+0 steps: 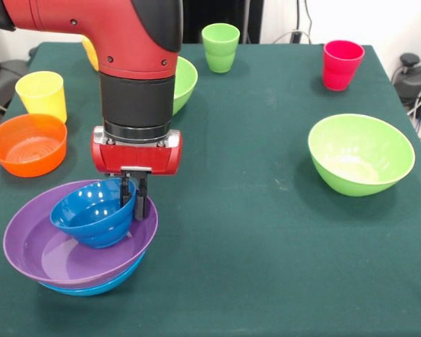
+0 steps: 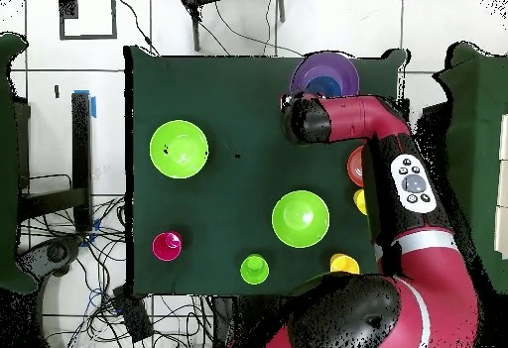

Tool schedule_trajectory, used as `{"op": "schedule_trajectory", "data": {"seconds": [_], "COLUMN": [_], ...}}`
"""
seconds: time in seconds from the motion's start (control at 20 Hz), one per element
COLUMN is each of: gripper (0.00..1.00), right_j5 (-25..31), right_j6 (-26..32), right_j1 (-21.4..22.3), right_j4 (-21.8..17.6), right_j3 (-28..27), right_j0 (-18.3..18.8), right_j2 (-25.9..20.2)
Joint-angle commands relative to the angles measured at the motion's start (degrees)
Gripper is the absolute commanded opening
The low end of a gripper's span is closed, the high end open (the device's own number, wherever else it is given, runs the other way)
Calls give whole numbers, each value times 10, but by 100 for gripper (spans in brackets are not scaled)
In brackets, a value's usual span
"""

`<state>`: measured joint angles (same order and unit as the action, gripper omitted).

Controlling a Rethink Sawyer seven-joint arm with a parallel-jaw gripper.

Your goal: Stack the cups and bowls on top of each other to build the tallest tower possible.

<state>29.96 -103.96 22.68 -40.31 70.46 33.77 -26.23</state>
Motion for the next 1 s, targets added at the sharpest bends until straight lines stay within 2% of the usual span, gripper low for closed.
{"op": "schedule_trajectory", "data": {"seconds": [0.05,1.0], "gripper": [0,0], "right_j5": [-38,-64], "right_j6": [-66,-77], "right_j1": [-56,-55], "right_j4": [4,53], "right_j3": [68,84], "right_j0": [-45,-71], "right_j2": [21,55]}}
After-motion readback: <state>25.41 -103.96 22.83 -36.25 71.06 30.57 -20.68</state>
